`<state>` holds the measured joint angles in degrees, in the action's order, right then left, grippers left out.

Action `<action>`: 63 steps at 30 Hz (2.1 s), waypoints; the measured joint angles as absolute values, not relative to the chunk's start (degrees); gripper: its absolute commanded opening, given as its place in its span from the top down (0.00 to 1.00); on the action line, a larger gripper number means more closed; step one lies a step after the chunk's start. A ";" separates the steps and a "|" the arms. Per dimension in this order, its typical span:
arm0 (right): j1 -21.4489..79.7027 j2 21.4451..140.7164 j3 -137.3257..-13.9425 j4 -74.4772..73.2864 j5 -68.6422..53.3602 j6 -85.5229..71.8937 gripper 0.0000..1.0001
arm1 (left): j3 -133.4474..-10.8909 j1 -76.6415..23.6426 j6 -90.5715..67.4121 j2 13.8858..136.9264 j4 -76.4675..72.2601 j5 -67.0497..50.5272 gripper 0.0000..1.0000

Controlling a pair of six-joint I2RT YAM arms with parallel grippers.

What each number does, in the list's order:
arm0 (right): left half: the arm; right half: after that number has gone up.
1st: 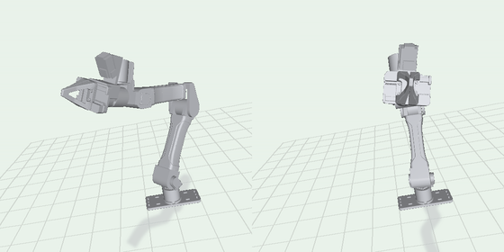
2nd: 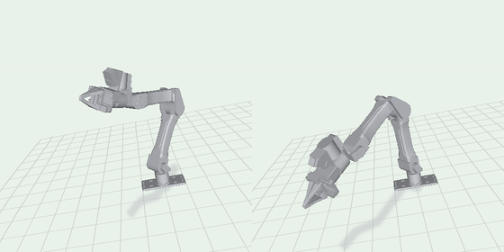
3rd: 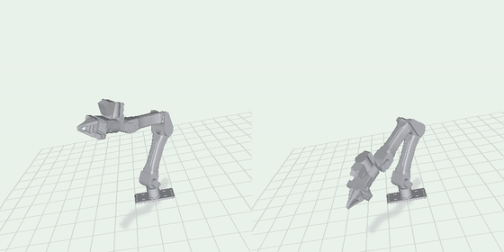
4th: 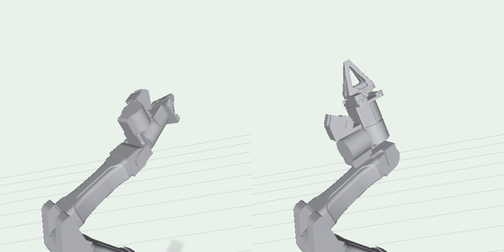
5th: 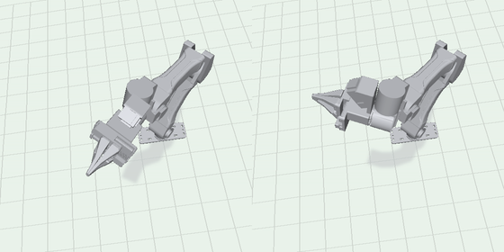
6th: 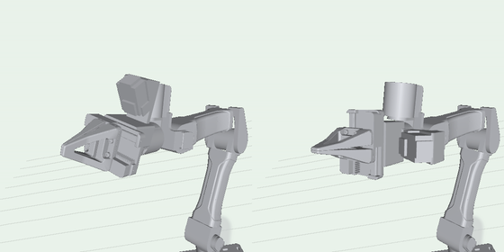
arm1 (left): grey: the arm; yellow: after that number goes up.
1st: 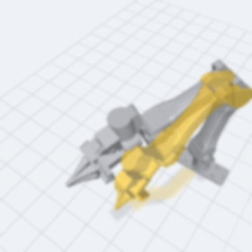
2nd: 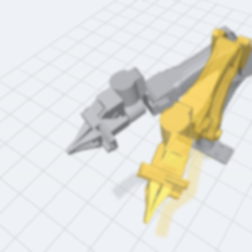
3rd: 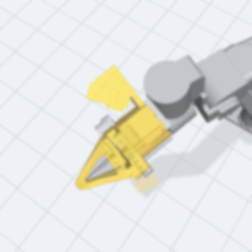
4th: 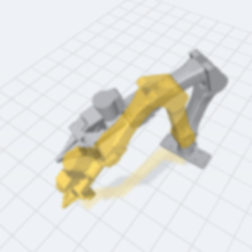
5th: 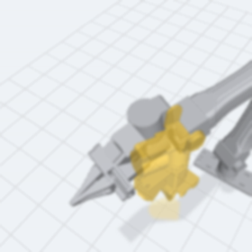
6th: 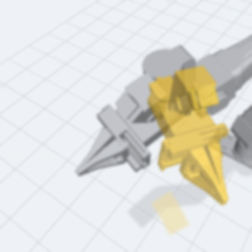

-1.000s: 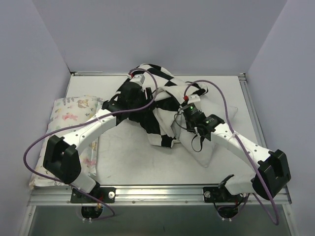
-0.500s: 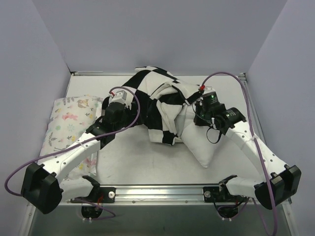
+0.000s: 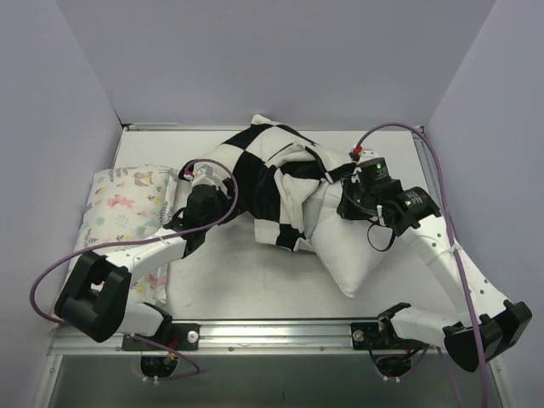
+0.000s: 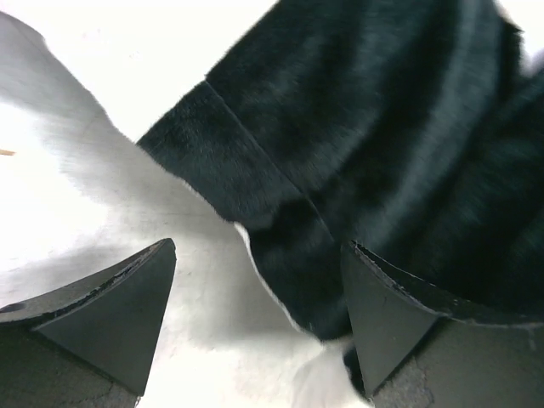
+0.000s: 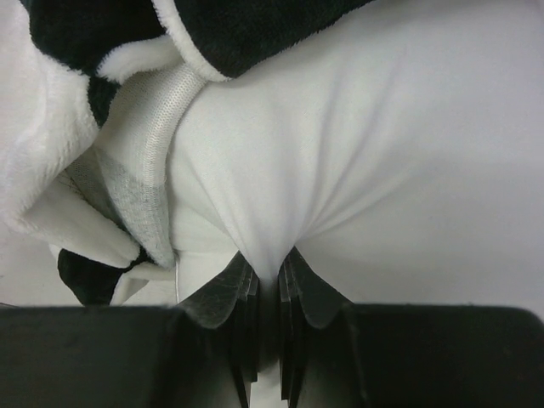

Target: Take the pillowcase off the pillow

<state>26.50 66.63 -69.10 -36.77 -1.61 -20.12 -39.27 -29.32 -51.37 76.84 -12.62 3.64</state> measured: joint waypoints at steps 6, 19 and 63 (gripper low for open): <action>26.17 66.52 -69.12 -37.19 -2.28 -20.16 1.00 | -38.09 -29.28 -56.55 81.43 -21.63 3.05 0.17; 22.15 61.89 -68.75 -38.02 -4.36 -20.53 1.00 | -39.68 -24.43 -57.87 81.28 -25.50 8.38 1.00; 29.26 53.76 -76.18 -40.16 -7.84 -20.29 0.21 | -96.01 -45.06 -20.25 74.35 27.73 33.12 1.00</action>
<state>29.26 53.76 -76.18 -40.16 -7.84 -20.29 -96.01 -45.06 -20.25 74.35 27.73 33.12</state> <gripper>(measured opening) 0.752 0.006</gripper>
